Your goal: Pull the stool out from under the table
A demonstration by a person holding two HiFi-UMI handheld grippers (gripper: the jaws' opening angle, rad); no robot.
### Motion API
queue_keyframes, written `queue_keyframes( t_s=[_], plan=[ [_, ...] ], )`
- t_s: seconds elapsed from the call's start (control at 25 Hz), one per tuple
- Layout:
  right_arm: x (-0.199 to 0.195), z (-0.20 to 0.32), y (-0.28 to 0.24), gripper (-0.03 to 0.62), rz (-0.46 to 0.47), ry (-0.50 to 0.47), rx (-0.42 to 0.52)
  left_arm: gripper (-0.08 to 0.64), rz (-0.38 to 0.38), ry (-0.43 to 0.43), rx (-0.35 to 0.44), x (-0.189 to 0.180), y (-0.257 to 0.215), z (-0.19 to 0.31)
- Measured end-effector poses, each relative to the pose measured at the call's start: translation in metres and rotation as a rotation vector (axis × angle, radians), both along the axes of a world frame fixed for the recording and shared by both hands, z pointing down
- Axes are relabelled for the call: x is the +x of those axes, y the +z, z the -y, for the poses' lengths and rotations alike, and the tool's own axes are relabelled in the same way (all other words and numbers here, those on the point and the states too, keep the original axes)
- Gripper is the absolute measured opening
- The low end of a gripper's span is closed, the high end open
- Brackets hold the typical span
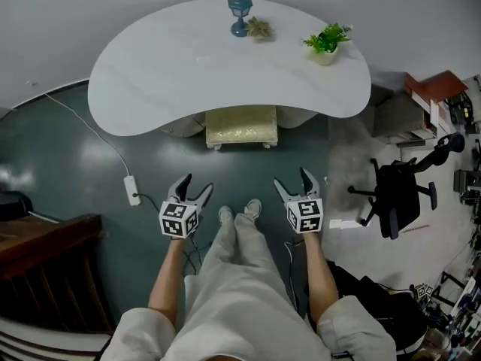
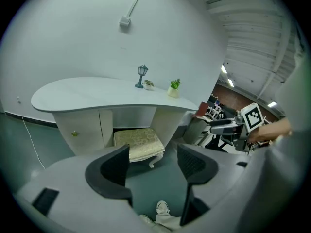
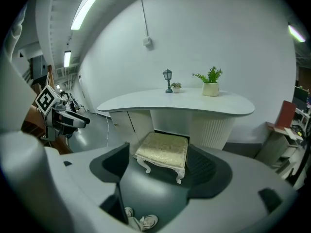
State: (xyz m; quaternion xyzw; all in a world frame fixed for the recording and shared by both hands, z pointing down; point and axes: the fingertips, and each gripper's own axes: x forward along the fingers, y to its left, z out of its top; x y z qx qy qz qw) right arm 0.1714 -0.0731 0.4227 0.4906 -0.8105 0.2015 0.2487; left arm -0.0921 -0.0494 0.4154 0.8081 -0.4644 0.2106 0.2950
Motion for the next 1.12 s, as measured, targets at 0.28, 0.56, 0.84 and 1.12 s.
queue_keyframes(
  t_s=[0.28,0.56,0.84,1.12],
  plan=[
    [-0.016,0.027,0.065,0.359,-0.049,-0.012,-0.008,0.288,-0.033,0.028,-0.009,-0.015,0.065,0.022],
    [-0.012,0.028,0.166,0.359,-0.049,0.016,-0.035,0.288,-0.022,0.028,-0.019,-0.023,0.173,0.040],
    [0.001,0.028,0.284,0.360,-0.042,0.060,-0.073,0.288,-0.007,0.000,-0.035,-0.030,0.286,0.042],
    [0.020,0.054,0.396,0.371,-0.056,0.075,-0.068,0.288,0.043,-0.058,-0.005,-0.035,0.395,0.065]
  ],
)
